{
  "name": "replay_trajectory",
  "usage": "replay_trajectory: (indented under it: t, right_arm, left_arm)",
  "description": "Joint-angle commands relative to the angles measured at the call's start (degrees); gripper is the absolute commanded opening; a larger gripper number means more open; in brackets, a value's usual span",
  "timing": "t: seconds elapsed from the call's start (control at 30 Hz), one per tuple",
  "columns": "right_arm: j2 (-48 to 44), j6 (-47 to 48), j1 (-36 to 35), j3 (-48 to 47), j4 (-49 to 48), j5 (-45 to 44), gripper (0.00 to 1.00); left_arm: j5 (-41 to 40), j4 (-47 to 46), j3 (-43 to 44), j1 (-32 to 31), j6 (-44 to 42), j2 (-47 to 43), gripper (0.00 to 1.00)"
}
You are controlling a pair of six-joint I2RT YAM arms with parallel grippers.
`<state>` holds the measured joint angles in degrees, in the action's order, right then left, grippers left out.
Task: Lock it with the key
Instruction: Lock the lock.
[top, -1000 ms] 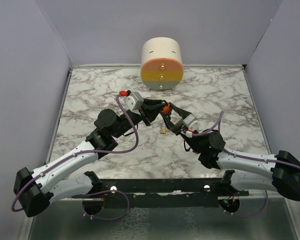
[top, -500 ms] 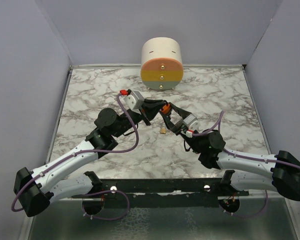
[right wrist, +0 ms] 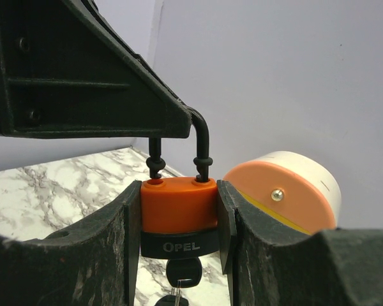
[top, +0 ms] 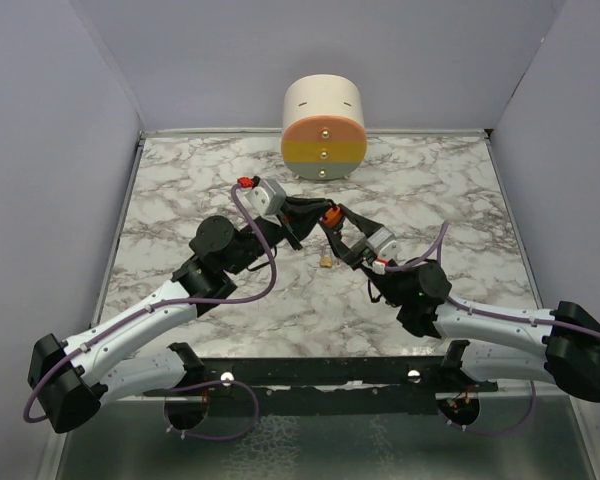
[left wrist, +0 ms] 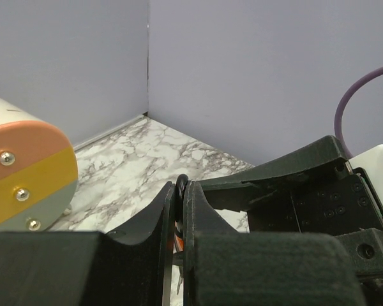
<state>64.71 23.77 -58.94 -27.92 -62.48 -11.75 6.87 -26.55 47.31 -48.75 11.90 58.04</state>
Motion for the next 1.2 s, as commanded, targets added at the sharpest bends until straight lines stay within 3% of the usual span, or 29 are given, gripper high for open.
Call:
replay_trajectory:
  t: [0.0, 0.27, 1.17]
  right_arm:
    - [-1.98, -0.54, -0.43, -3.84, -3.94, 1.43, 0.01]
    - [-1.55, -1.1, -0.53, -6.28, -3.48, 3.88, 0.01]
    - [1.78, 3.61, -1.25, -8.07, -10.57, 0.1, 0.01]
  left_arm:
    - [-0.73, 0.06, -1.36, 0.06, 1.3, 0.44, 0.0]
    - [-0.66, 0.01, -1.95, 0.06, 1.93, 1.13, 0.0]
    - [1.14, 0.13, -4.15, 0.01, 5.57, 1.87, 0.0]
